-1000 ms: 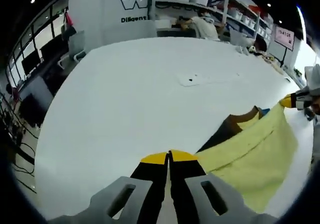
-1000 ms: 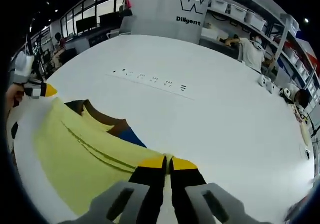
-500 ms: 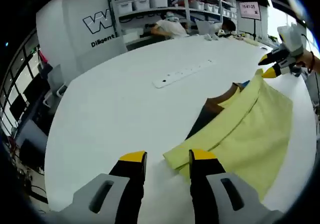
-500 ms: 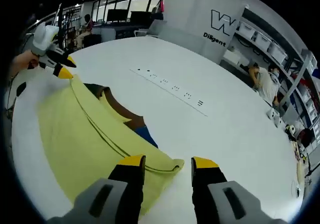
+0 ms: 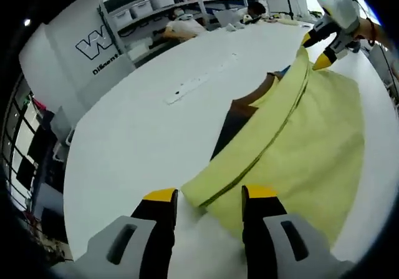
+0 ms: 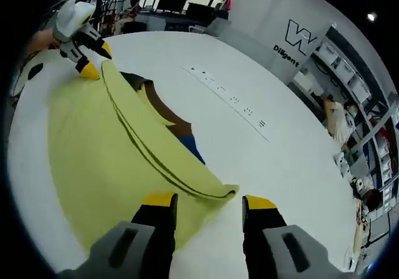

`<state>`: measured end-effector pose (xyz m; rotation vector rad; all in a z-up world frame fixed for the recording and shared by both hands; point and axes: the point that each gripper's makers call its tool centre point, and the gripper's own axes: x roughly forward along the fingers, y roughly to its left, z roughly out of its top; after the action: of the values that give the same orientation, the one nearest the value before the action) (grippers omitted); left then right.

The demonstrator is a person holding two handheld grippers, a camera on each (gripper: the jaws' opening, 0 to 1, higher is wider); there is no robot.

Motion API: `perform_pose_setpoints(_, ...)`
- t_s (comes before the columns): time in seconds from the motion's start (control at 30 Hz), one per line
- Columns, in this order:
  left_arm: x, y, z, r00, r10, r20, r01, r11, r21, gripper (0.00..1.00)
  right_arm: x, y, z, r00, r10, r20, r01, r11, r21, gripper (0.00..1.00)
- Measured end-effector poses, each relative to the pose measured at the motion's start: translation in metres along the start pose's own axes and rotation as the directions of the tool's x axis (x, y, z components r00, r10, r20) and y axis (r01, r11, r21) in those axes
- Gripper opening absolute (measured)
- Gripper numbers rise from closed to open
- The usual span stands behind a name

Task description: Fold the garment on the visible template until the final outline fits inside the template.

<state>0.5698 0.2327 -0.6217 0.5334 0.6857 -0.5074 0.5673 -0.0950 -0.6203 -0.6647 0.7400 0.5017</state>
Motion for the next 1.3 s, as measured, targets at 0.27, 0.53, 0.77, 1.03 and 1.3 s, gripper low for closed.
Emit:
perform_pose_setpoints(0.27, 0.015, 0.018, 0.008, 0.999, 0.042, 0.029, -0.04, 0.997, -0.072, 0.34, 0.012, -0.018, 0.013, 0.998, -0.044, 0.046, 0.038, 0.992, 0.119, 0.35)
perform_pose_setpoints(0.53, 0.014, 0.054, 0.015, 0.987, 0.151, 0.058, -0.133, 0.962, -0.238, 0.34, 0.02, -0.047, 0.019, 0.992, -0.119, 0.048, 0.094, 0.929, 0.358, 0.34)
perform_pose_setpoints(0.77, 0.006, 0.052, 0.011, 0.99, 0.124, 0.061, -0.097, 0.939, -0.331, 0.33, 0.014, -0.045, 0.019, 0.993, -0.102, 0.055, 0.067, 0.894, 0.442, 0.35)
perform_pose_setpoints(1.03, -0.008, 0.042, 0.013, 0.993, 0.095, 0.066, -0.063, 0.92, -0.386, 0.34, -0.004, -0.03, 0.018, 0.995, -0.073, 0.065, 0.035, 0.887, 0.461, 0.38)
perform_pose_setpoints(1.3, -0.029, 0.022, 0.01, 0.996, 0.057, 0.074, -0.021, 0.908, -0.418, 0.32, -0.019, -0.007, 0.014, 0.998, -0.021, 0.061, -0.012, 0.87, 0.492, 0.38)
